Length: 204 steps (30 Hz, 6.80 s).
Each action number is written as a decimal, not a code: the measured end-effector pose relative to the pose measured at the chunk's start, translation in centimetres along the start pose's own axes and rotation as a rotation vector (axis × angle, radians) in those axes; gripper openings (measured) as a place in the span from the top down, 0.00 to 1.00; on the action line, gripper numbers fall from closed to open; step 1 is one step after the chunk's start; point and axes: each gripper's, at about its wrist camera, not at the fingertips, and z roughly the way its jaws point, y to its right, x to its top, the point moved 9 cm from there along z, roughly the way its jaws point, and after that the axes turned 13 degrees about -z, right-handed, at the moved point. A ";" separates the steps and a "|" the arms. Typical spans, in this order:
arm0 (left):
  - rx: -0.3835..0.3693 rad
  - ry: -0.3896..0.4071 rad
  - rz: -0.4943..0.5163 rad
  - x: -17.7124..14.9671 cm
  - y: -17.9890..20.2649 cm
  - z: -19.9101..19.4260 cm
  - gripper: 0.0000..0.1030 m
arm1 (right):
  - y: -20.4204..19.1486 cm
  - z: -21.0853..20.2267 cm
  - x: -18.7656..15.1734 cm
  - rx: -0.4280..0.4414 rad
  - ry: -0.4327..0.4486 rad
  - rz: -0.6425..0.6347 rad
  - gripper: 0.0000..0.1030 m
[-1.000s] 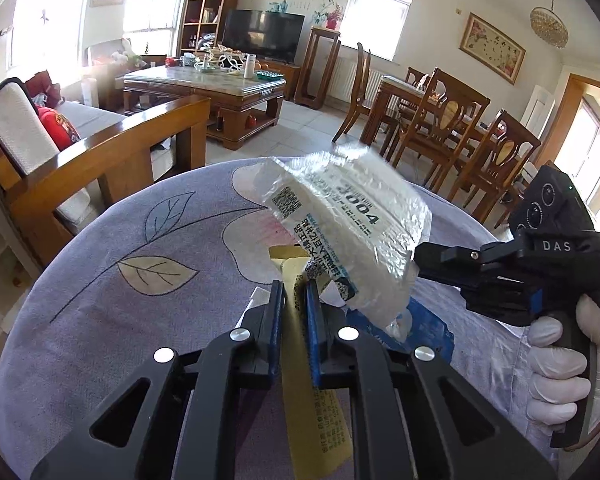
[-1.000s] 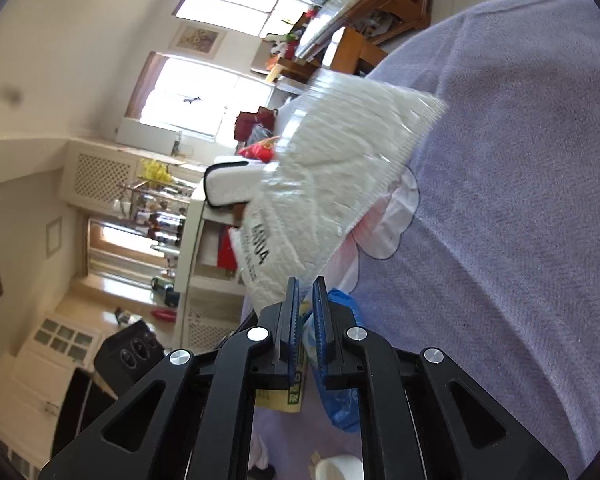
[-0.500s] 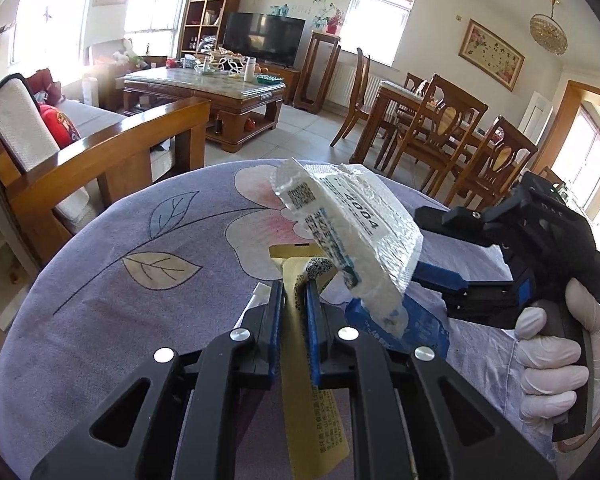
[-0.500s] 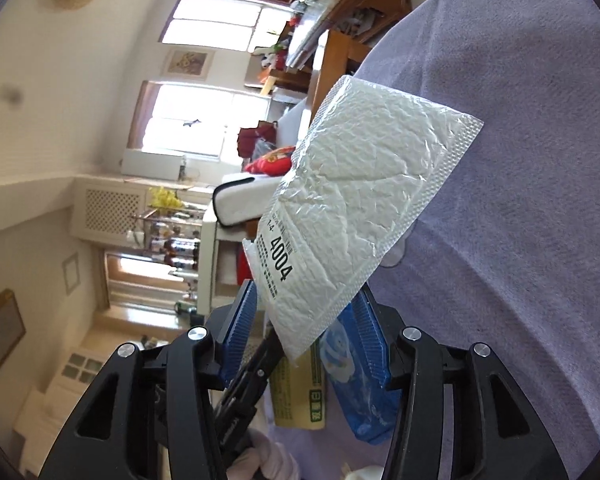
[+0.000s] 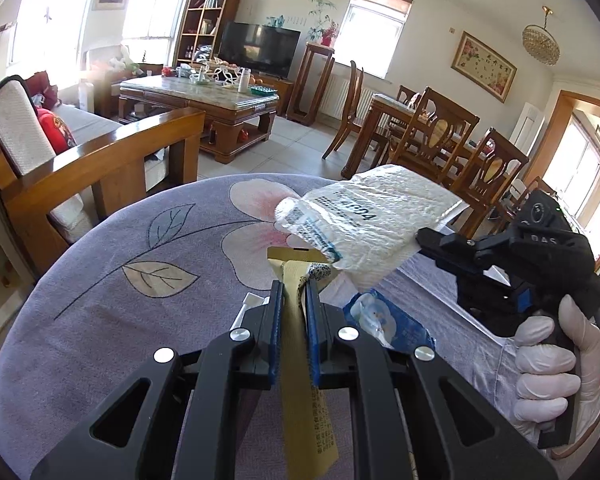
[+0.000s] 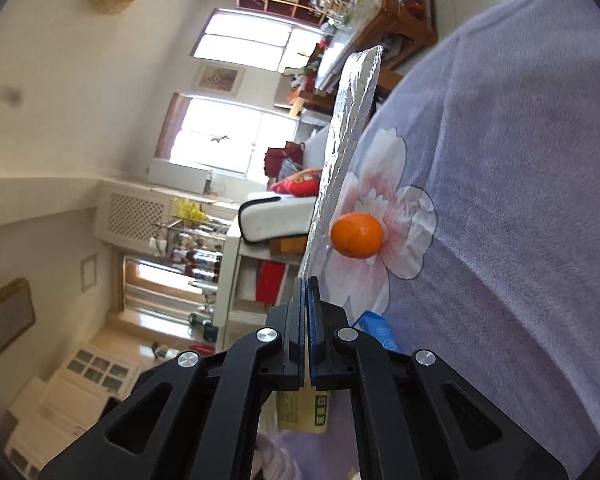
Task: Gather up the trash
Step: 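Grasp the yellow wrapper with the left tool while the right tool grasps the white printed bag, then carry the yellow wrapper and white bag over the black bin, then open both tools over the bin to drop wrapper and bag, then move both tools back to the table, then lower the left tool to the purple spray bottle while the right tool approaches the blue wipes pack, then grasp the purple bottle cap with the left tool while the right tool grasps the blue wipes, then carry the purple bottle and blue wipes pack over the black bin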
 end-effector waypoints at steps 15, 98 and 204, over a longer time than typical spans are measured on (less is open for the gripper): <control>-0.101 0.144 0.082 -1.6 7.6 -5.3 0.88 | -6.5 -15.6 -3.5 -0.211 0.114 -0.429 0.98; -0.016 0.109 0.205 -8.9 18.4 -6.8 0.43 | 4.4 -38.1 -10.9 -0.795 0.126 -0.618 0.22; -0.099 0.170 0.370 -7.4 26.0 -10.1 0.76 | -7.7 -37.9 -6.3 -0.448 0.319 -0.600 0.56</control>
